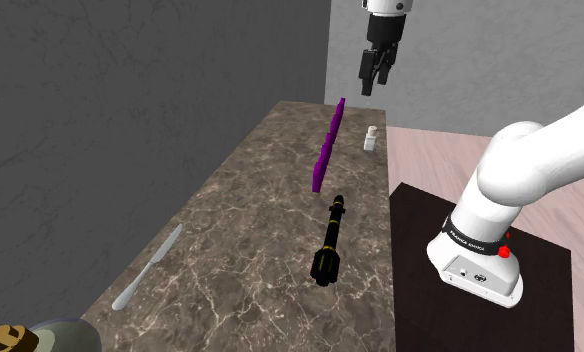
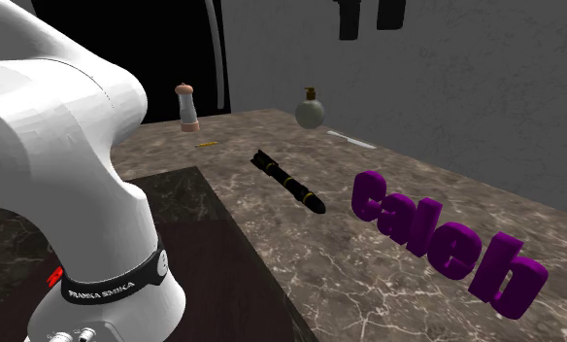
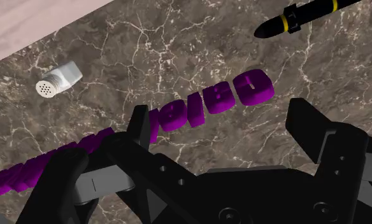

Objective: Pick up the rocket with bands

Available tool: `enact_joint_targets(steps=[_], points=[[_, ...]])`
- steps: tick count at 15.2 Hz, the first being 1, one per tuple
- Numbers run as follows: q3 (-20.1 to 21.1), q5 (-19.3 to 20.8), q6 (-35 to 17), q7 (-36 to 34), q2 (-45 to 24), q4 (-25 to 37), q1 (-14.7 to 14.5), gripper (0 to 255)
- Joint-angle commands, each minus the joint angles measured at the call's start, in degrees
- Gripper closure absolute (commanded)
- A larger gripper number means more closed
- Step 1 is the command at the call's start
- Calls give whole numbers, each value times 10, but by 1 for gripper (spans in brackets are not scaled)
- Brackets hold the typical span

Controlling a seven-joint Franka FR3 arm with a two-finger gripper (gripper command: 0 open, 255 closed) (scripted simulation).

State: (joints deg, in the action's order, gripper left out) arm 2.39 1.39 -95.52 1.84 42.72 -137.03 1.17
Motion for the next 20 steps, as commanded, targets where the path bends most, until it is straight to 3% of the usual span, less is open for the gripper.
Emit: enact_joint_targets(steps=[1, 7, 12, 20], points=[[0, 0, 0, 0, 0, 0, 0, 0], [61, -63, -48, -160, 83, -128, 13, 0], [132, -137, -93, -301, 130, -212, 9, 0], [286, -288, -206, -540, 116, -288, -18, 0]])
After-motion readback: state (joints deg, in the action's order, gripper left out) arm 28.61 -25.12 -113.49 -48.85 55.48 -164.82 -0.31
